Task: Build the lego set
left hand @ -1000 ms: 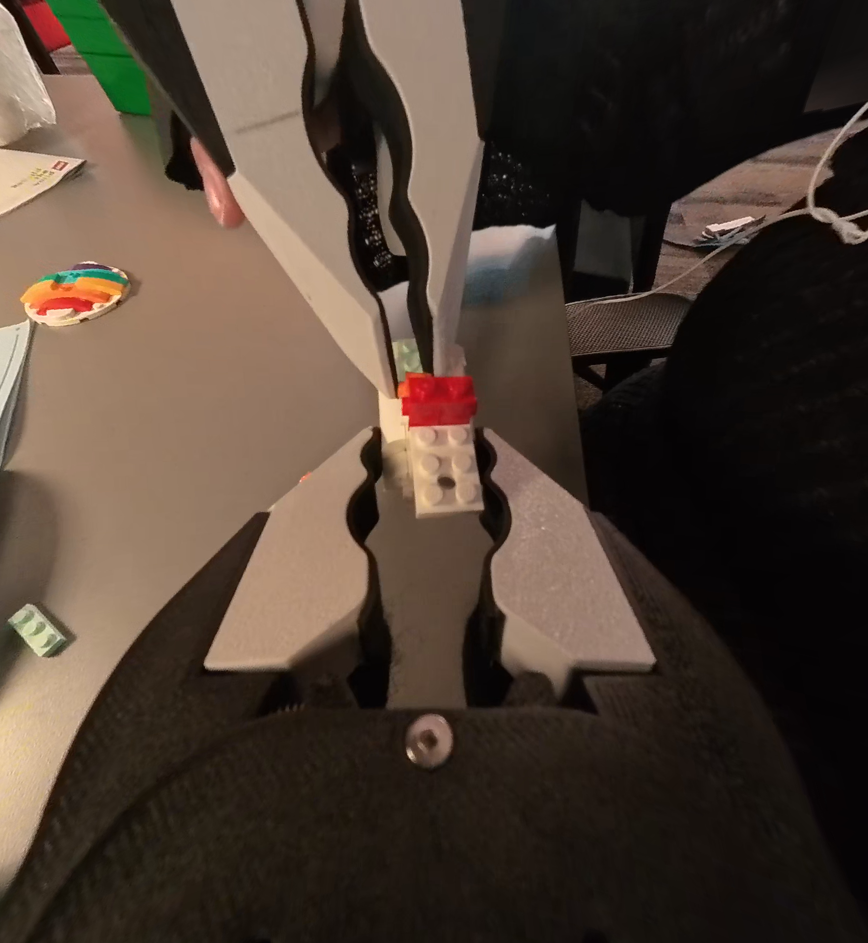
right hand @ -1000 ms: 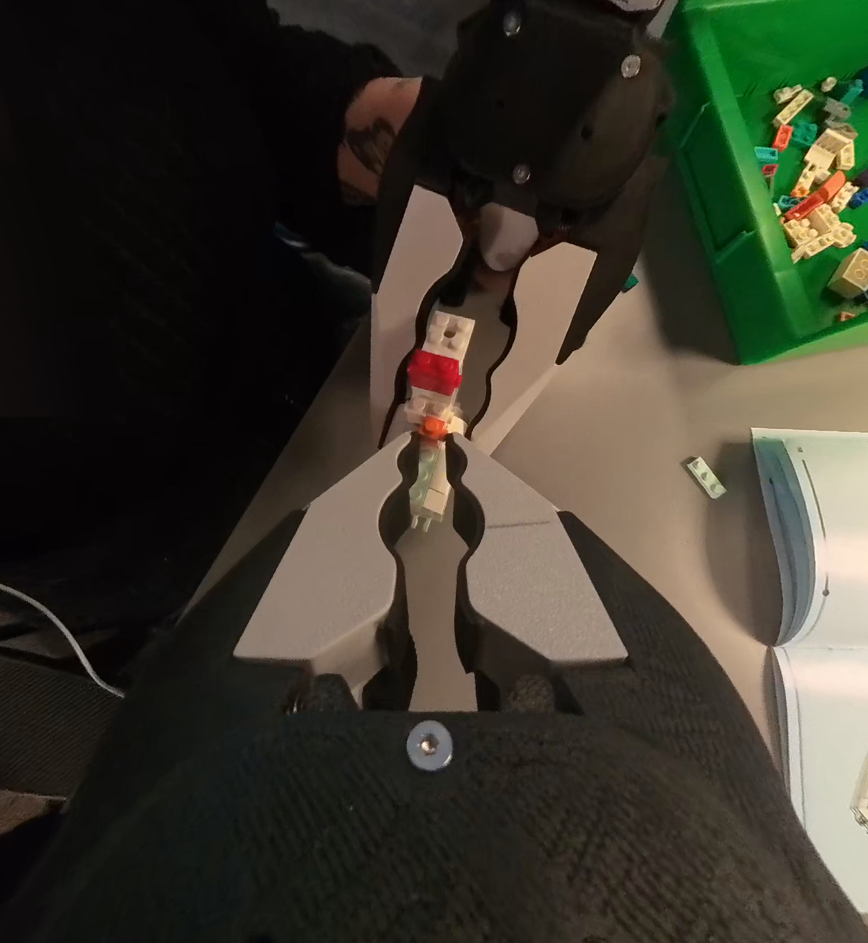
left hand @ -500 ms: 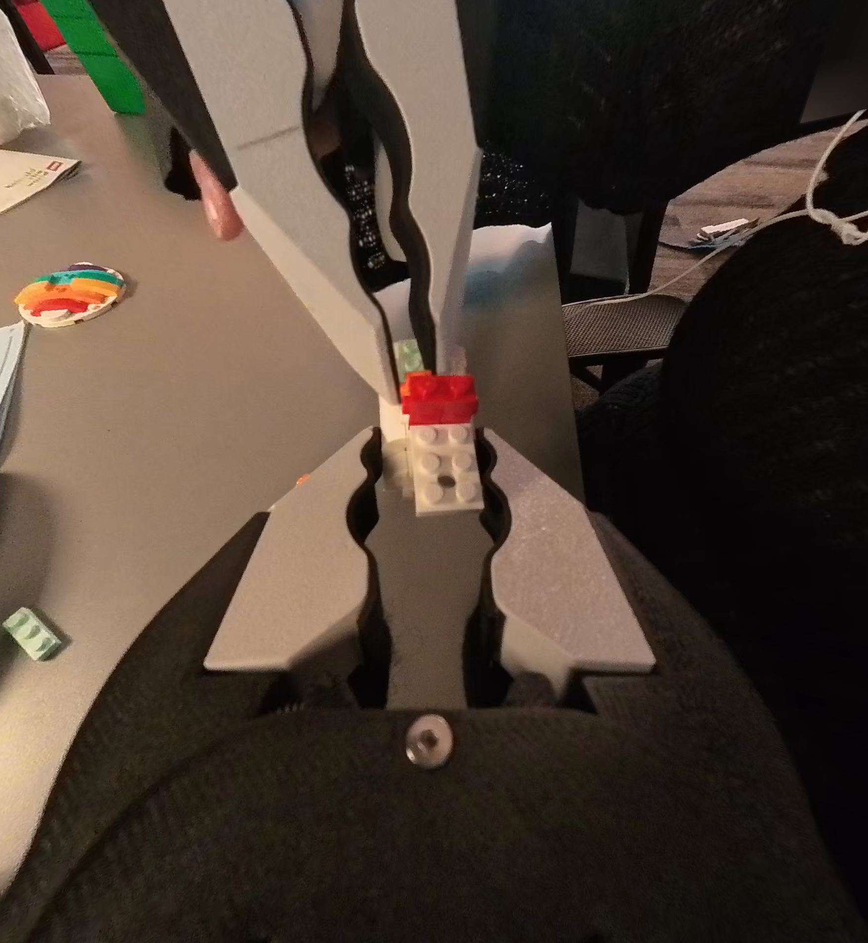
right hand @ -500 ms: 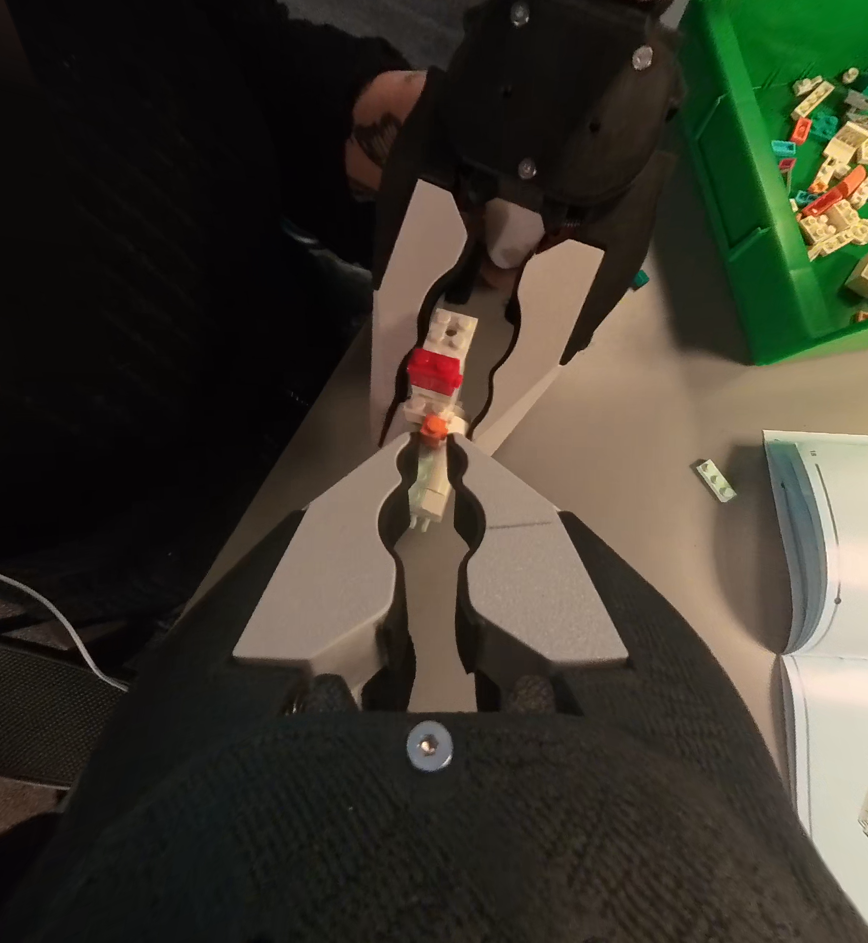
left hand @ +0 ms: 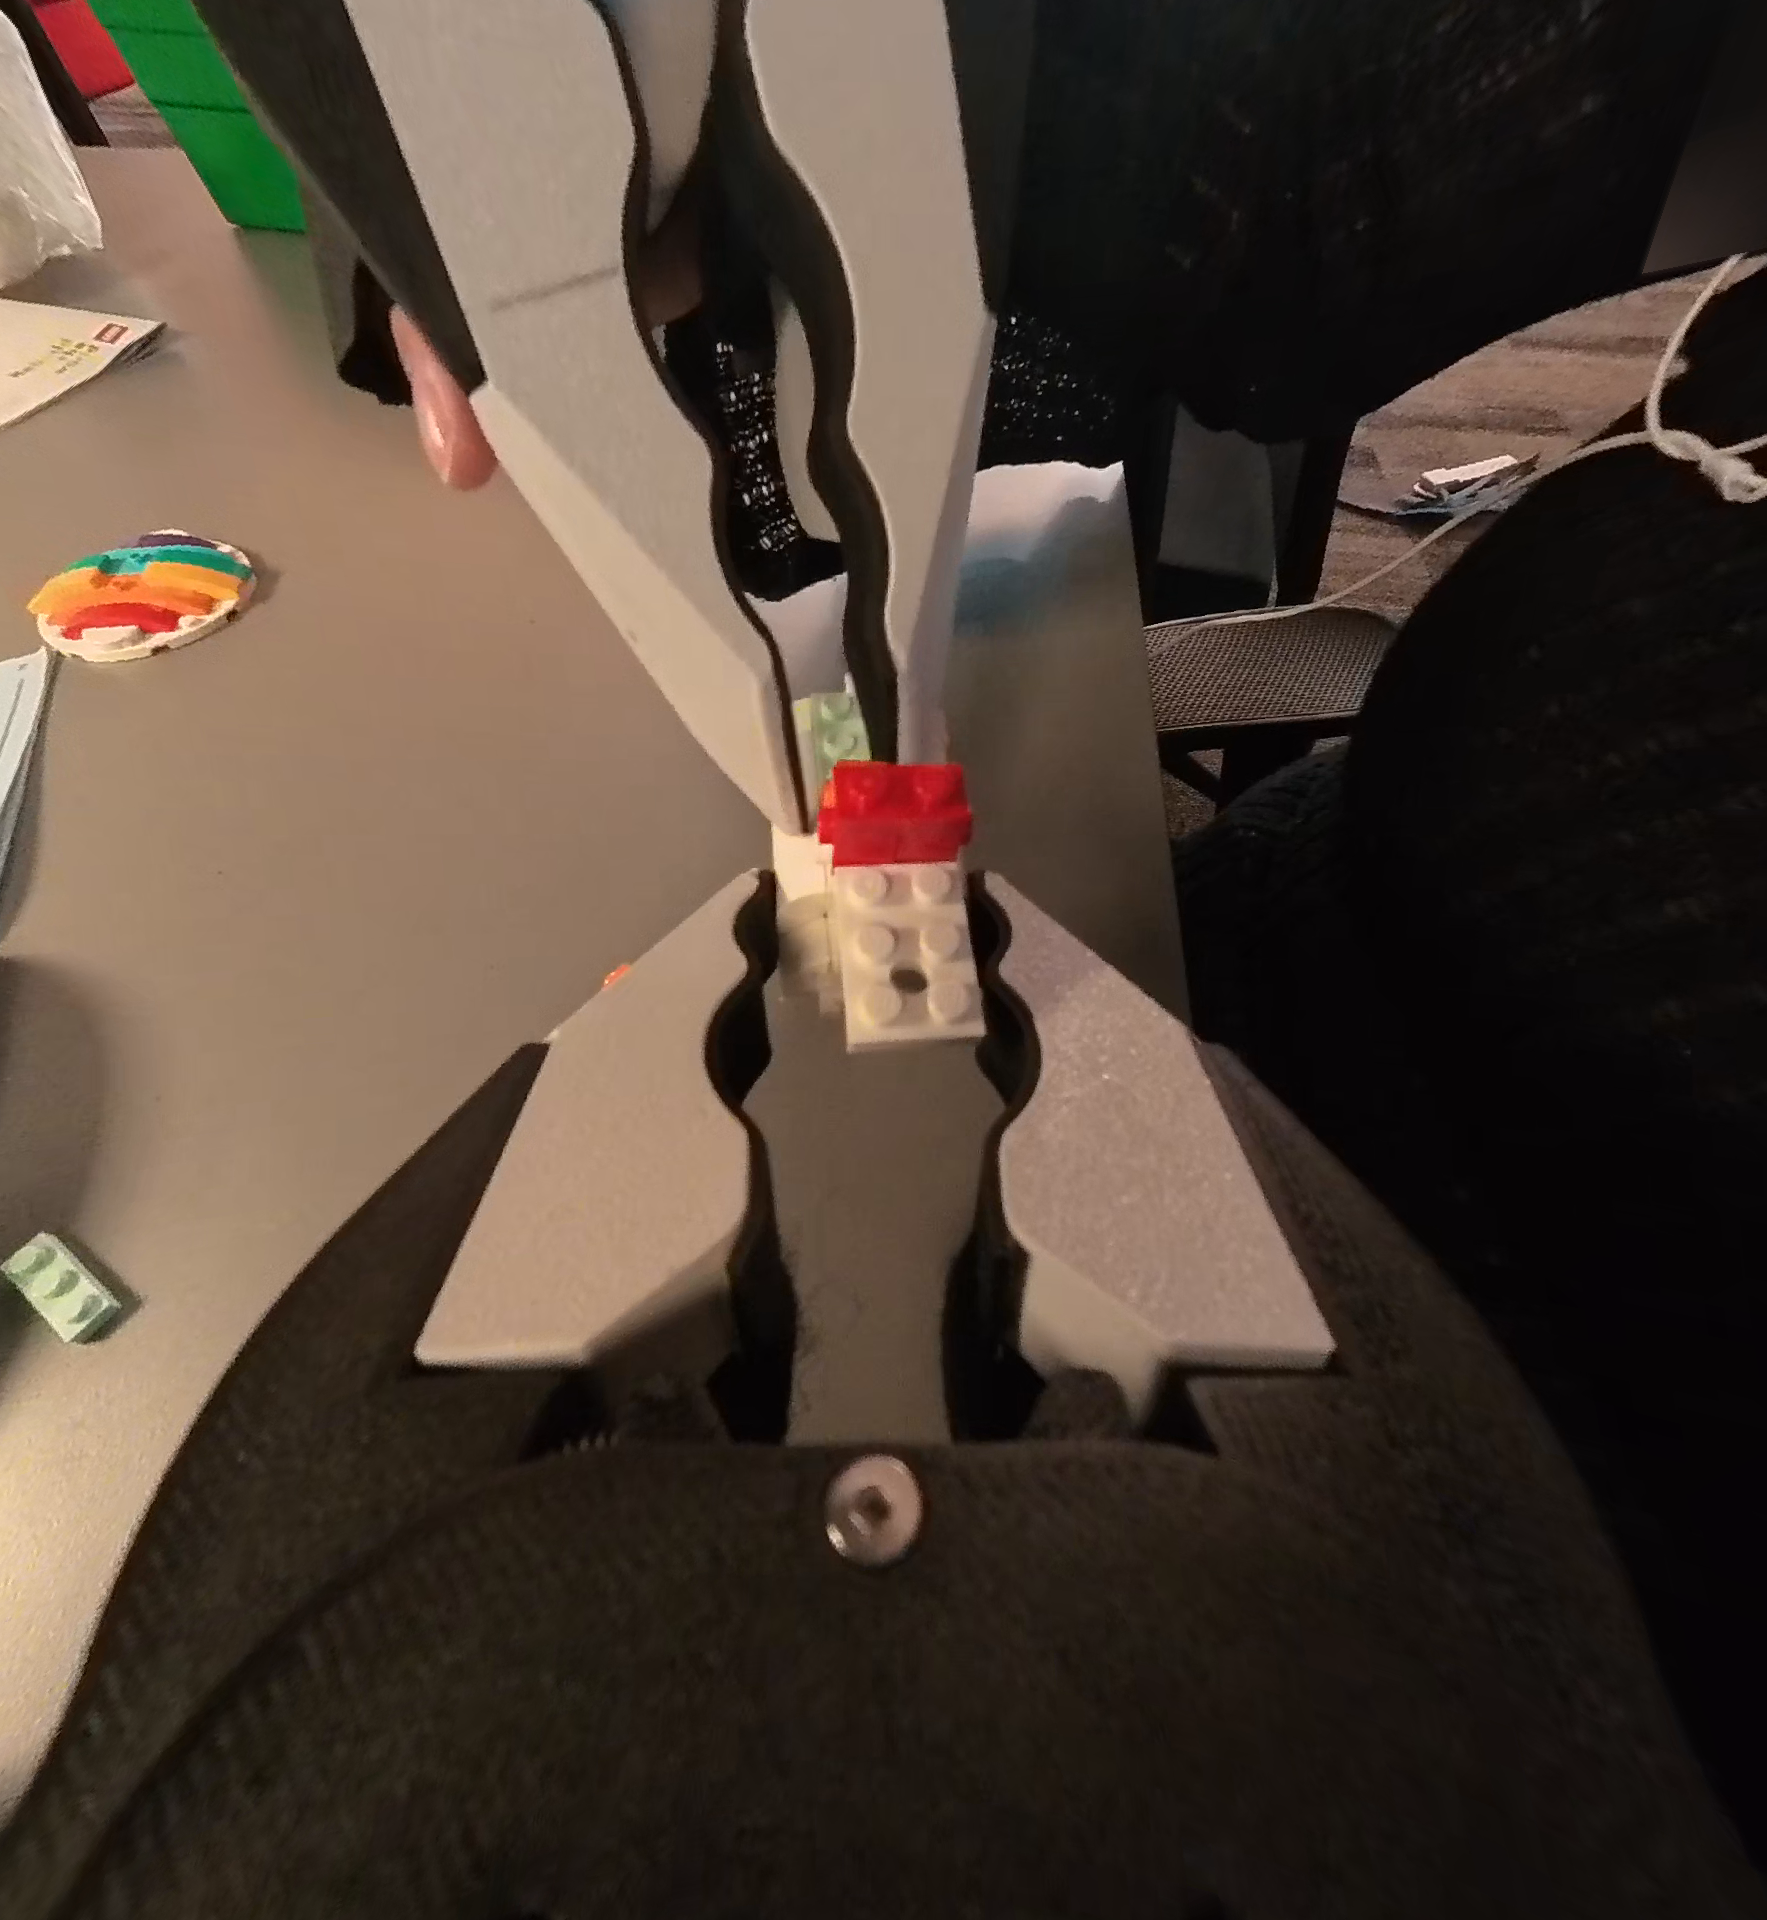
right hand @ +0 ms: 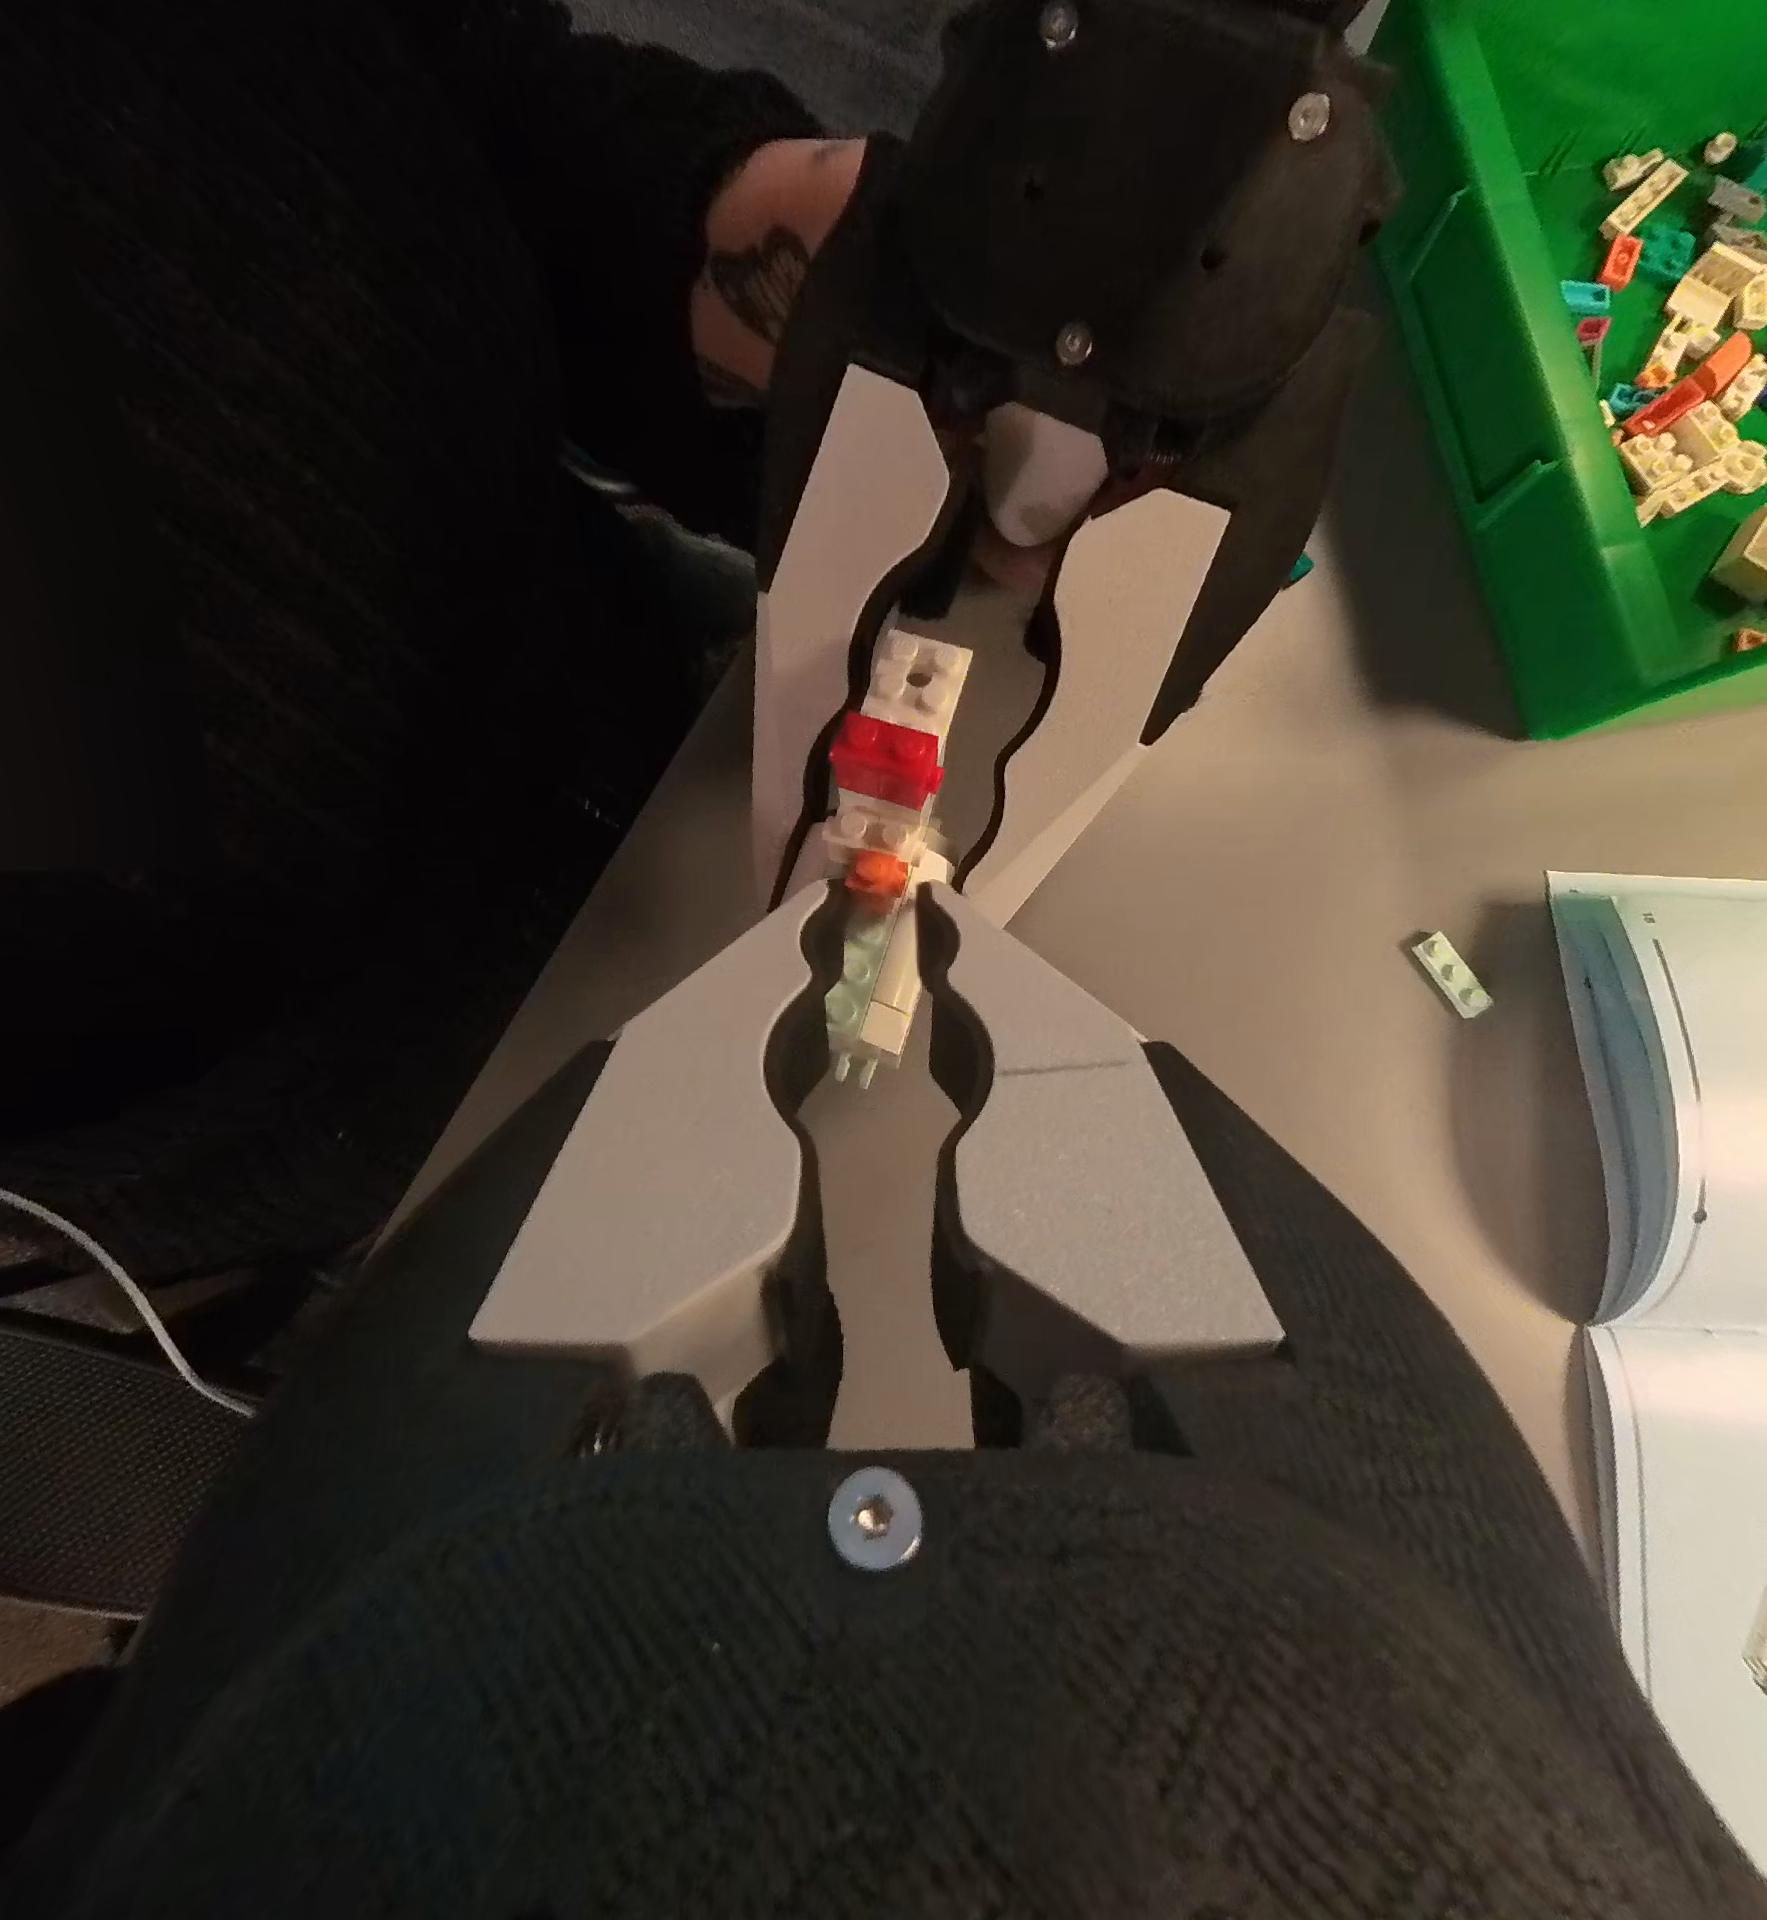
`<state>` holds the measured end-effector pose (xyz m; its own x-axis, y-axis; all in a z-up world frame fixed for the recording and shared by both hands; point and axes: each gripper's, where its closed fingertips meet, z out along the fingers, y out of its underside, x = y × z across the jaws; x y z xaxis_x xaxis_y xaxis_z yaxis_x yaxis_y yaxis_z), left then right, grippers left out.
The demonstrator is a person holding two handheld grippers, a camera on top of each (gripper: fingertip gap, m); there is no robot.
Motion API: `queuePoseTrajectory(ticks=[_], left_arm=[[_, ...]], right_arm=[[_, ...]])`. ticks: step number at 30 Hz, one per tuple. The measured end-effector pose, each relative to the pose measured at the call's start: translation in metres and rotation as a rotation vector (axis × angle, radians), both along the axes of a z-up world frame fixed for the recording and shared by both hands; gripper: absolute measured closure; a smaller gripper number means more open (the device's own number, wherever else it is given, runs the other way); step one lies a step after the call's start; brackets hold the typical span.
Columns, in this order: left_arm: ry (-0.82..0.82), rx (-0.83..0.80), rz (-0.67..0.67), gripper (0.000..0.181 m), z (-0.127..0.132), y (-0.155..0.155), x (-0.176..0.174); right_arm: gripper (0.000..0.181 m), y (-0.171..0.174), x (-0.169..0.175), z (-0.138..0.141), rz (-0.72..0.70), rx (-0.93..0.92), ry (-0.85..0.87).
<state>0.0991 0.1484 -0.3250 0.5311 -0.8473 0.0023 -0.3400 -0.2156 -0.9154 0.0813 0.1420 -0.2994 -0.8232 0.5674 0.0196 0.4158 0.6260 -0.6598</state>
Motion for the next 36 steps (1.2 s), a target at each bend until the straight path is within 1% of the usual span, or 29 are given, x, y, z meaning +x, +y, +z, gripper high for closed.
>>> queuePoseTrajectory(ticks=[10, 15, 17, 18, 19, 20, 21, 23, 24, 27, 31, 33, 36], left_arm=[[-0.027, -0.011, 0.006, 0.146, 0.002, 0.001, -0.001], [-0.045, -0.024, 0.026, 0.146, 0.004, 0.003, -0.004], [-0.068, -0.040, 0.066, 0.146, 0.005, 0.009, -0.009], [-0.087, -0.052, 0.085, 0.146, 0.006, 0.011, -0.012], [-0.109, -0.065, 0.105, 0.146, 0.008, 0.014, -0.015], [-0.133, -0.079, 0.128, 0.145, 0.009, 0.017, -0.019], [-0.156, -0.096, 0.143, 0.145, 0.010, 0.019, -0.021], [-0.190, -0.122, 0.170, 0.145, 0.011, 0.023, -0.026], [-0.200, -0.134, 0.181, 0.146, 0.011, 0.024, -0.028], [-0.204, -0.163, 0.210, 0.146, 0.008, 0.029, -0.031], [-0.208, -0.184, 0.230, 0.146, 0.006, 0.032, -0.033], [-0.216, -0.189, 0.235, 0.146, 0.006, 0.033, -0.033], [-0.220, -0.192, 0.235, 0.146, 0.006, 0.033, -0.034]], right_arm=[[0.163, 0.008, -0.001, 0.006, -0.053, -0.011, 0.046], [0.160, 0.014, 0.001, 0.012, -0.109, -0.027, 0.123], [0.153, 0.016, 0.000, 0.016, -0.127, -0.028, 0.200], [0.147, 0.017, -0.001, 0.020, -0.136, -0.021, 0.256], [0.137, 0.019, -0.003, 0.023, -0.150, 0.001, 0.324], [0.126, 0.022, -0.006, 0.024, -0.165, 0.045, 0.395], [0.118, 0.025, -0.008, 0.023, -0.172, 0.110, 0.463], [0.106, 0.030, -0.014, 0.020, -0.181, 0.272, 0.598], [0.104, 0.032, -0.018, 0.018, -0.185, 0.360, 0.661], [0.104, 0.035, -0.029, 0.010, -0.181, 0.622, 0.798], [0.107, 0.032, -0.040, -0.005, -0.122, 0.883, 0.858], [0.114, 0.031, -0.045, -0.007, -0.107, 0.959, 0.886], [0.120, 0.032, -0.050, -0.006, -0.119, 1.002, 0.908]])
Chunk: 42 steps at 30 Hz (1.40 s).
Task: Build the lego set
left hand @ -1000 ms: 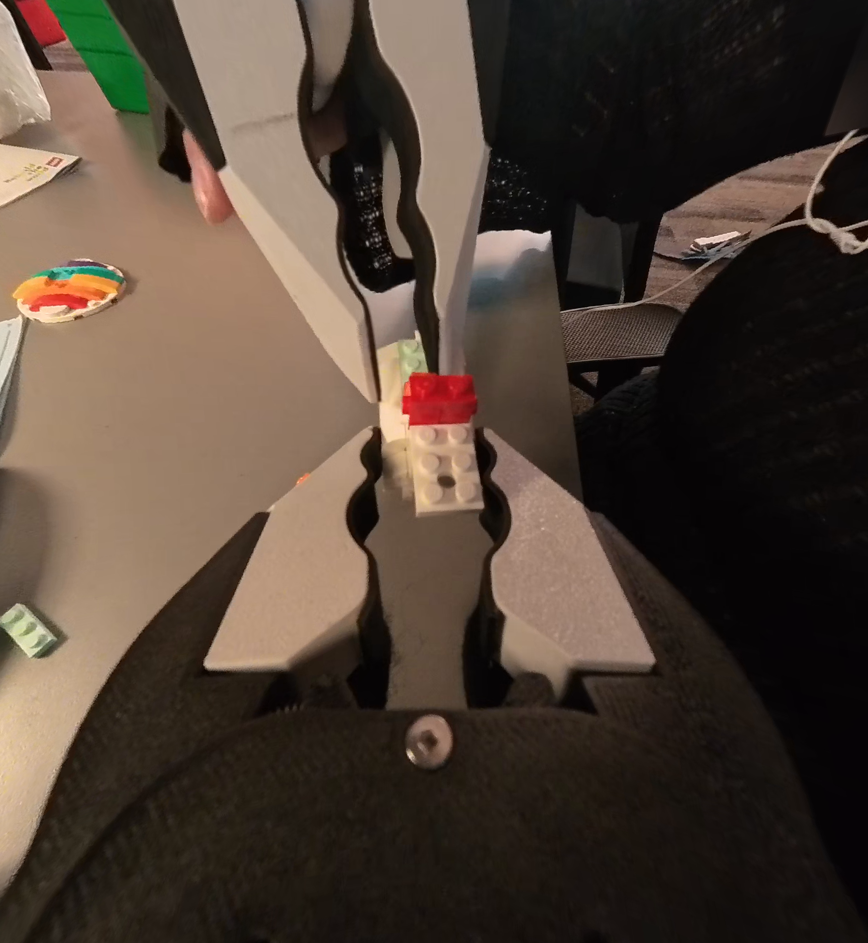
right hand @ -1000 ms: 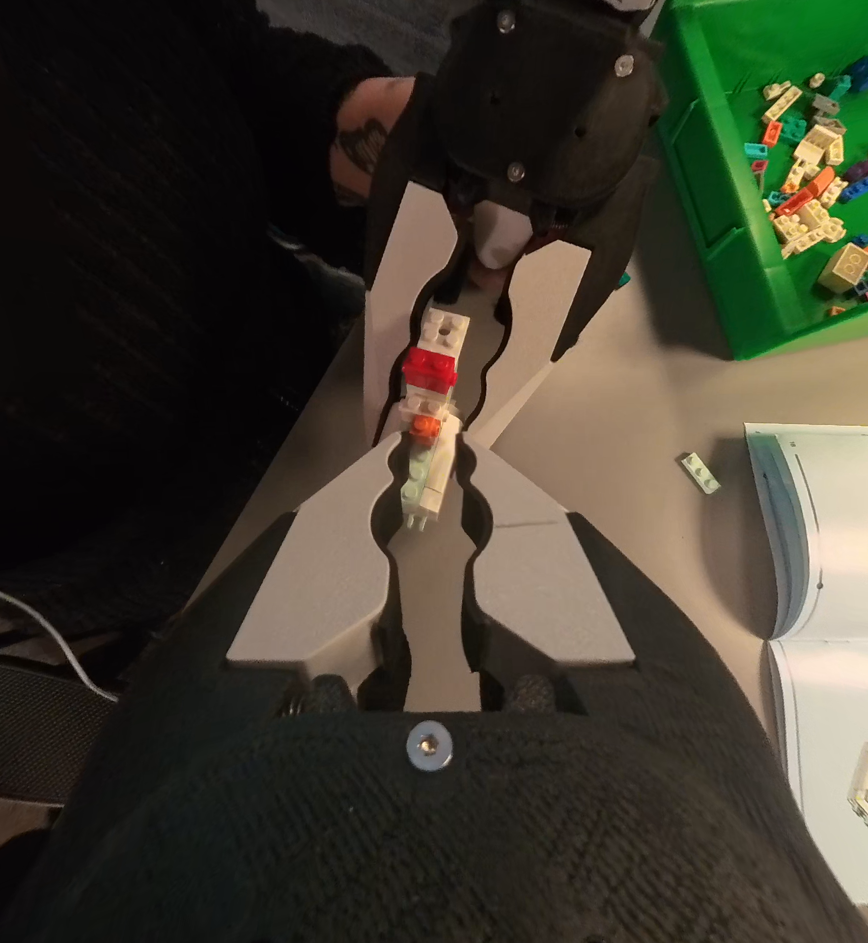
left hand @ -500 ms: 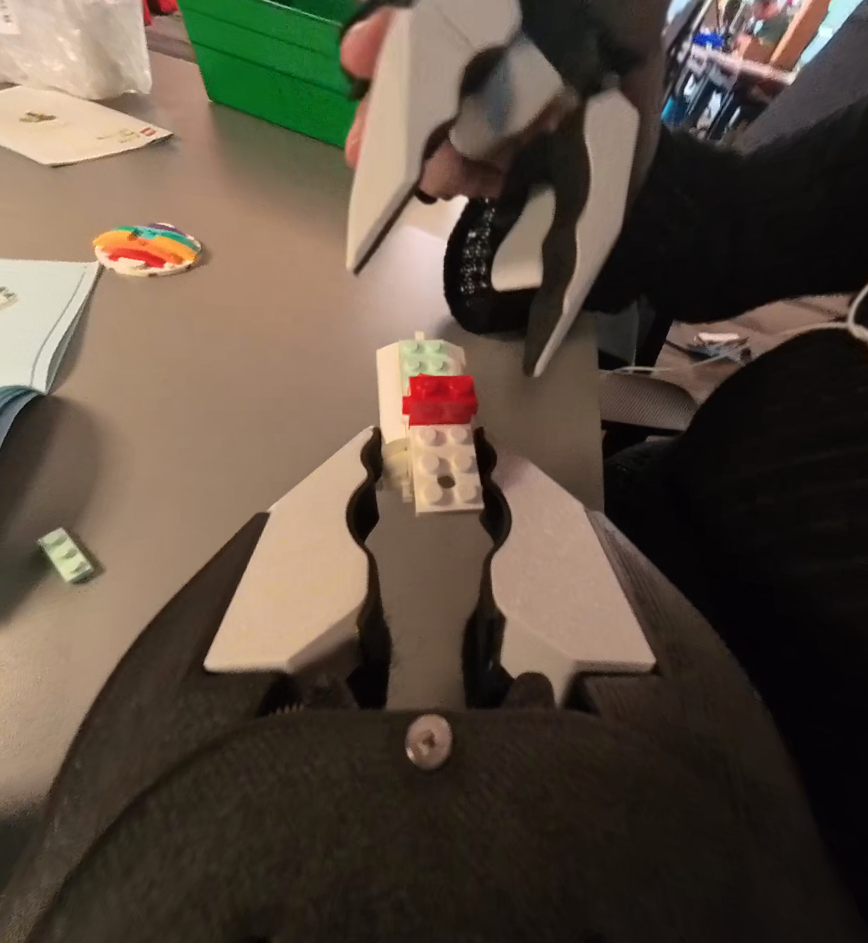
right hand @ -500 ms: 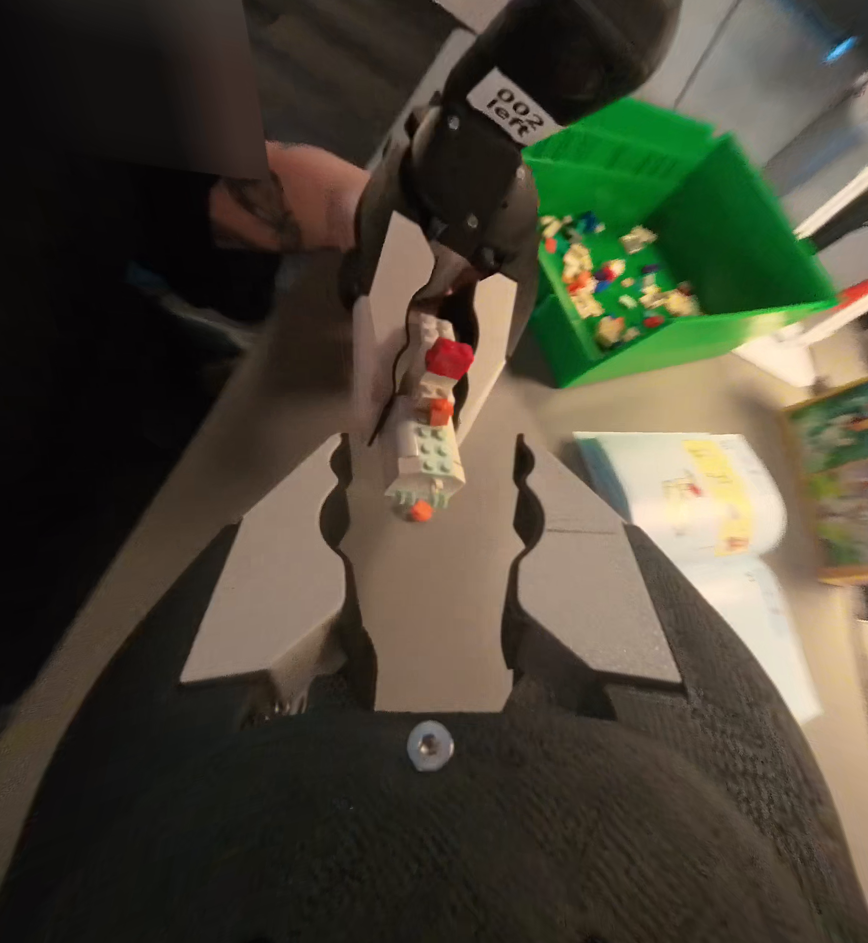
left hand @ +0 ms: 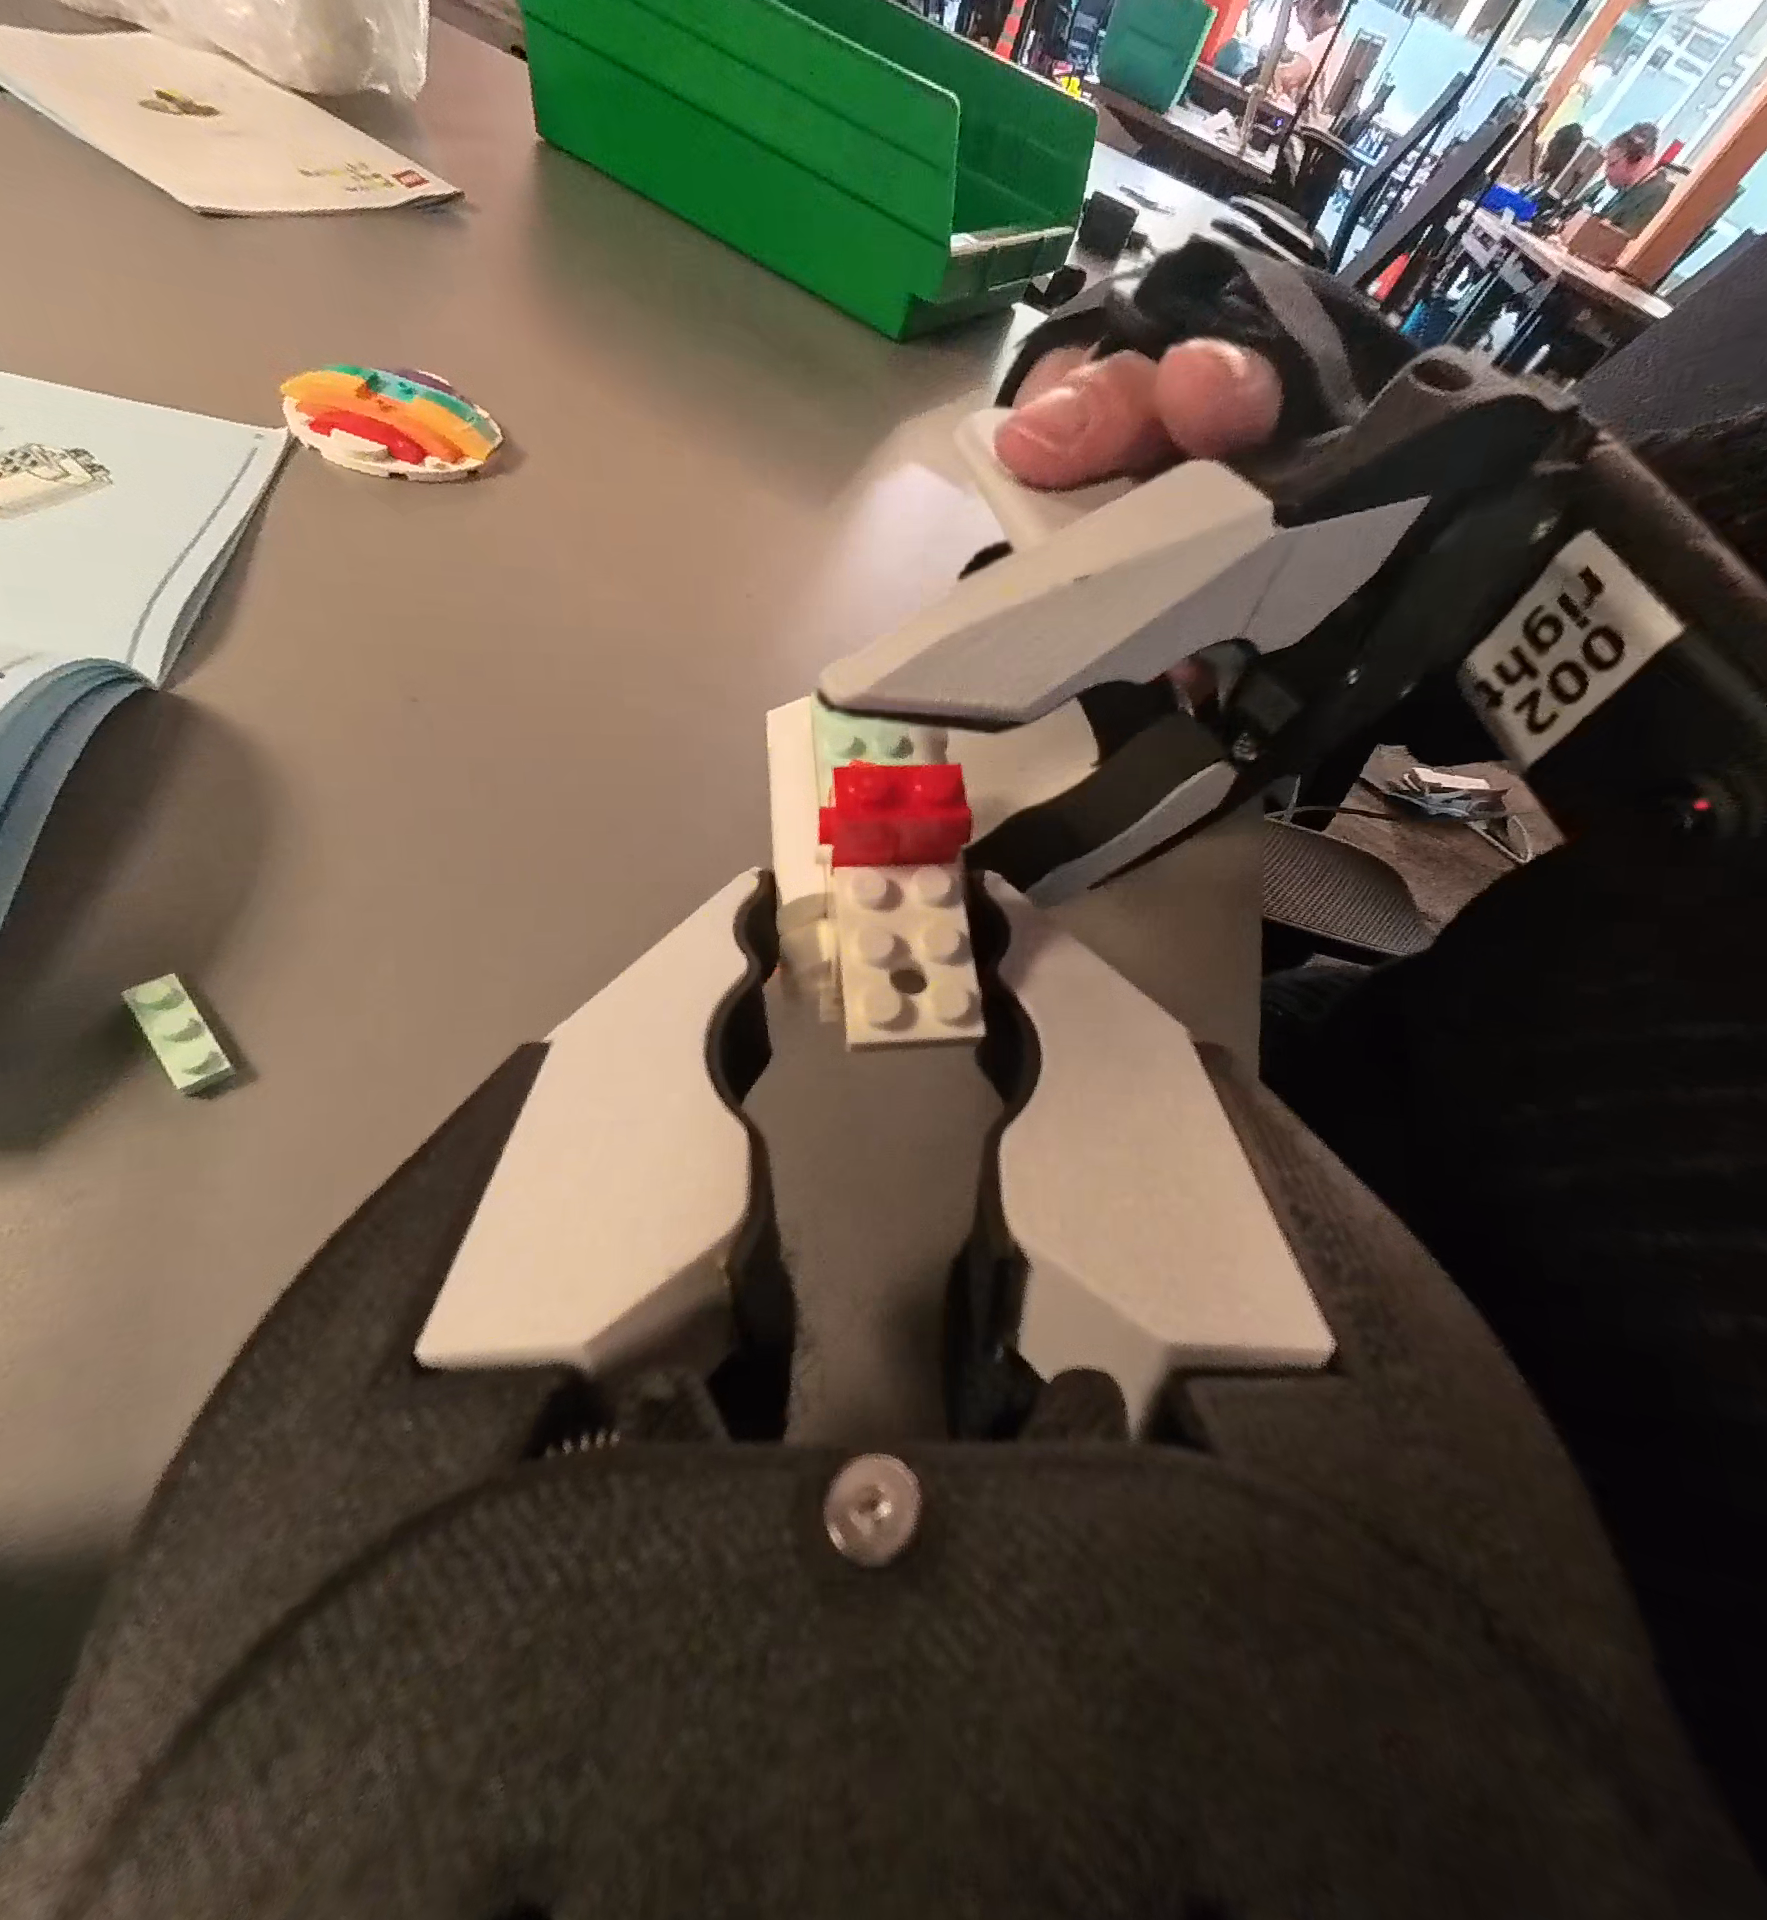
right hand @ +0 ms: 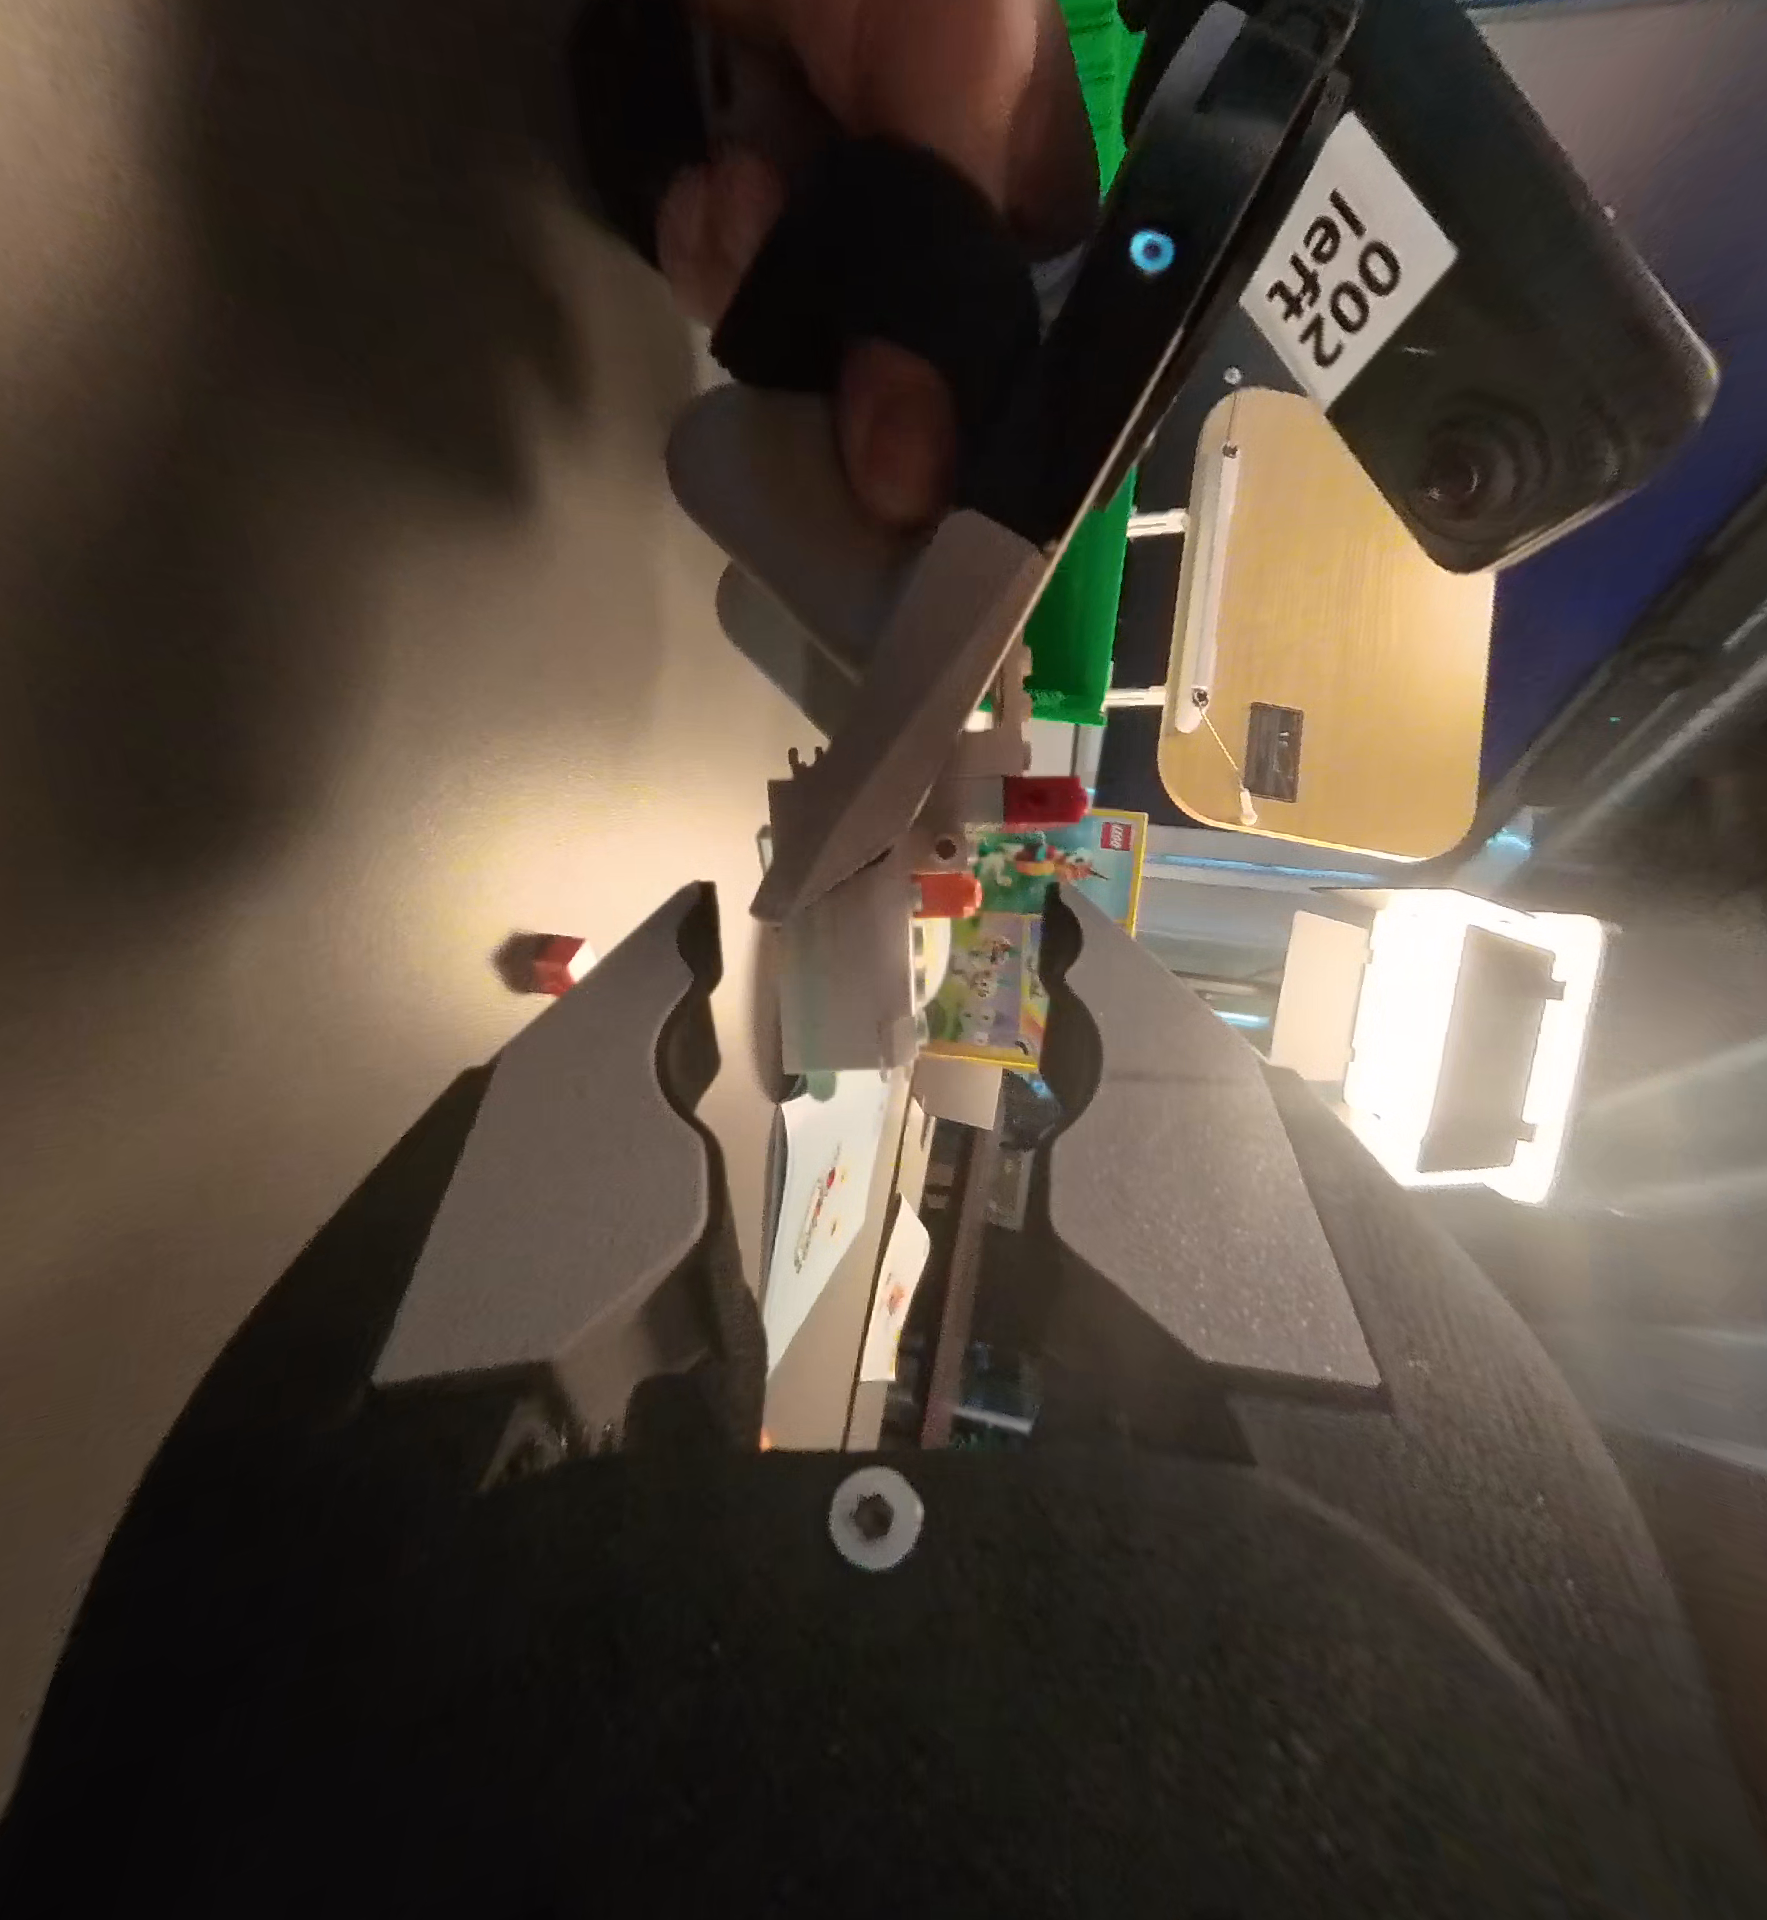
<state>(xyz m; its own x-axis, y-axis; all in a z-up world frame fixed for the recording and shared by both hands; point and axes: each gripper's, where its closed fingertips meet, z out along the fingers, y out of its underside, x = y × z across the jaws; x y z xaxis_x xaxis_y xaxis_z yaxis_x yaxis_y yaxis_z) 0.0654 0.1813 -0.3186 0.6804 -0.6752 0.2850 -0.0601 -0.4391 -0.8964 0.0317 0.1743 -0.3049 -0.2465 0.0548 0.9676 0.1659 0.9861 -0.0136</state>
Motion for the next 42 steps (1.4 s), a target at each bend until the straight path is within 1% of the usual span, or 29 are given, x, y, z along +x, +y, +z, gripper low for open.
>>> queuePoseTrajectory(ticks=[4, 13, 19, 22, 25, 32, 34, 35, 42], left_arm=[[-0.001, 0.003, -0.002, 0.146, 0.000, 0.000, 0.000], [-0.008, 0.008, -0.005, 0.146, 0.002, -0.001, 0.000], [0.007, 0.006, -0.012, 0.146, 0.000, -0.002, 0.002], [0.011, -0.002, -0.016, 0.146, -0.001, -0.002, 0.002], [0.016, -0.014, -0.023, 0.146, -0.003, -0.003, 0.003], [0.064, -0.026, -0.018, 0.146, -0.009, -0.002, 0.005], [0.061, -0.028, -0.020, 0.147, -0.009, -0.002, 0.005], [0.064, -0.032, -0.021, 0.147, -0.010, -0.002, 0.005], [0.075, -0.043, -0.022, 0.147, -0.012, -0.001, 0.006]], right_arm=[[0.122, 0.003, -0.003, 0.000, -0.029, 0.025, 0.009], [0.126, 0.004, -0.006, -0.012, -0.048, 0.056, -0.015], [0.126, 0.007, -0.008, -0.012, -0.063, 0.056, -0.010], [0.129, 0.006, -0.008, -0.012, -0.065, 0.061, -0.001], [0.136, 0.006, -0.008, -0.011, -0.070, 0.069, 0.008], [0.139, 0.006, -0.008, -0.017, -0.080, 0.074, -0.025], [0.143, 0.006, -0.008, -0.018, -0.079, 0.075, -0.027], [0.141, 0.006, -0.008, -0.019, -0.078, 0.077, -0.027], [0.143, 0.006, -0.008, -0.021, -0.080, 0.091, -0.018]])
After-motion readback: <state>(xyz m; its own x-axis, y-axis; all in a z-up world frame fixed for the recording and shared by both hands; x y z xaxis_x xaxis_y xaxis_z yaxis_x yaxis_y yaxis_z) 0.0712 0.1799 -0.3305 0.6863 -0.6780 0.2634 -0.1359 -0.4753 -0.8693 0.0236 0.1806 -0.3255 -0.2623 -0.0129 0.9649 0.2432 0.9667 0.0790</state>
